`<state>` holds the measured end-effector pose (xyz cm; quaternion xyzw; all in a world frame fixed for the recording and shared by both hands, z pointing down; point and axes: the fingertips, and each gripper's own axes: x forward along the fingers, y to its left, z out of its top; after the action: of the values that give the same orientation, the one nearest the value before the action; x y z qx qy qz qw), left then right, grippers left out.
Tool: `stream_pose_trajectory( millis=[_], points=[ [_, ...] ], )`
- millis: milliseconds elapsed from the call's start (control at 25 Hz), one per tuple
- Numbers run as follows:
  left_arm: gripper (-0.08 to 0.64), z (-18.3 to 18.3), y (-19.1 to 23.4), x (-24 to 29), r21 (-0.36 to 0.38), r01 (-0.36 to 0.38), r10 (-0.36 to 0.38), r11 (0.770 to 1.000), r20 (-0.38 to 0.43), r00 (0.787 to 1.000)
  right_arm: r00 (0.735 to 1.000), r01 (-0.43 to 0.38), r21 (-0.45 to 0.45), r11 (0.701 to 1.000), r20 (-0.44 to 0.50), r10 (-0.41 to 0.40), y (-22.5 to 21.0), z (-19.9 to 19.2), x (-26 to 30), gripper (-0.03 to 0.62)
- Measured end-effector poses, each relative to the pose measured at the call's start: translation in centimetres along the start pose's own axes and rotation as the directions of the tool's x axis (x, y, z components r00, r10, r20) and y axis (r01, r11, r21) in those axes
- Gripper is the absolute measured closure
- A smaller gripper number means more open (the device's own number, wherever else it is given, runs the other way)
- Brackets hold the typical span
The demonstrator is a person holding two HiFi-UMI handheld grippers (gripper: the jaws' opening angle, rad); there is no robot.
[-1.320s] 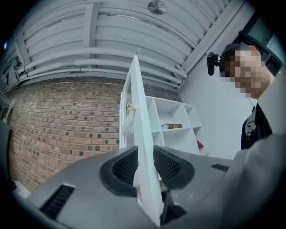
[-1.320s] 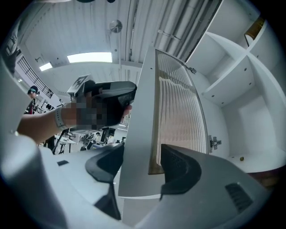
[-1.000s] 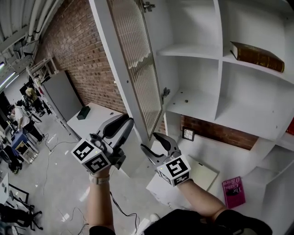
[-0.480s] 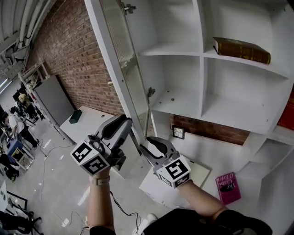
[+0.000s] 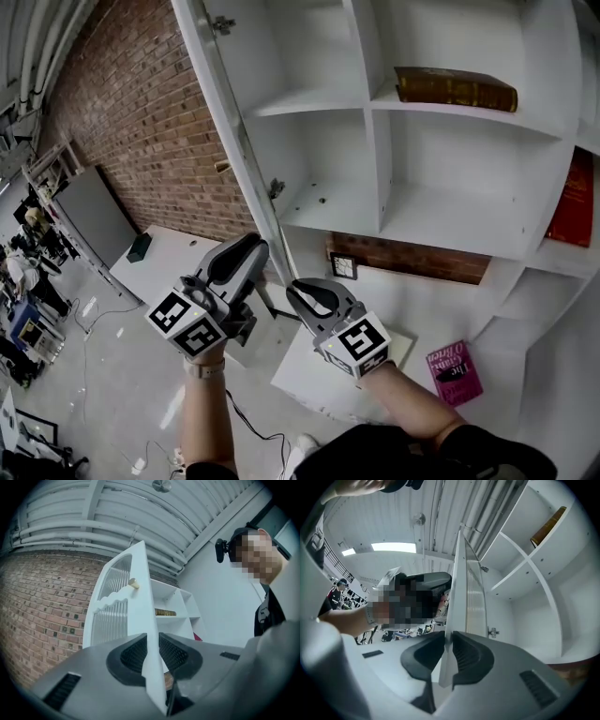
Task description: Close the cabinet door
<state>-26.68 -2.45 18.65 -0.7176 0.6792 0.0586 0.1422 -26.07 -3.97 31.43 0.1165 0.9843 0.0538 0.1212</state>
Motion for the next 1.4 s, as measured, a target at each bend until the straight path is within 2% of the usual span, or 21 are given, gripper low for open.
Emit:
stream_pose_trajectory(
  millis=[240,560,720,960,1160,1400],
  points=[
    [0.476,-2.0,-1.0,0.6,-0.012,-0.034,0.033,0.999,-0.028,0.999,1.000,0.008,0.018,1.000,-0.001,-0.008,-2.0,0.1,-1.9,0.531],
    [0.476,-6.5,-1.3,0.3,-0.081,-0.071,0.065,0.994,-0.072,0.995,0.997,0.078,0.037,0.996,0.005,-0.078,-5.7,0.3,-3.9,0.534],
    [0.476,-9.3,-1.6,0.7,-0.080,-0.089,0.080,0.993,-0.104,0.991,0.994,0.108,0.064,0.992,0.007,-0.109,-7.7,0.1,-4.7,0.534],
    [0.476,-13.2,-2.0,2.2,-0.111,-0.066,0.050,0.992,-0.137,0.989,0.990,0.142,0.067,0.988,0.006,-0.143,-9.1,0.2,-5.2,0.534],
    [0.476,-16.4,-1.9,3.5,-0.146,-0.040,0.015,0.989,-0.166,0.986,0.979,0.201,0.083,0.976,0.015,-0.202,-10.0,0.1,-5.6,0.534],
    [0.477,-18.8,-0.5,4.6,-0.211,-0.005,-0.026,0.978,-0.146,0.989,0.963,0.268,0.074,0.960,0.013,-0.270,-11.5,0.0,-6.0,0.534]
  ],
)
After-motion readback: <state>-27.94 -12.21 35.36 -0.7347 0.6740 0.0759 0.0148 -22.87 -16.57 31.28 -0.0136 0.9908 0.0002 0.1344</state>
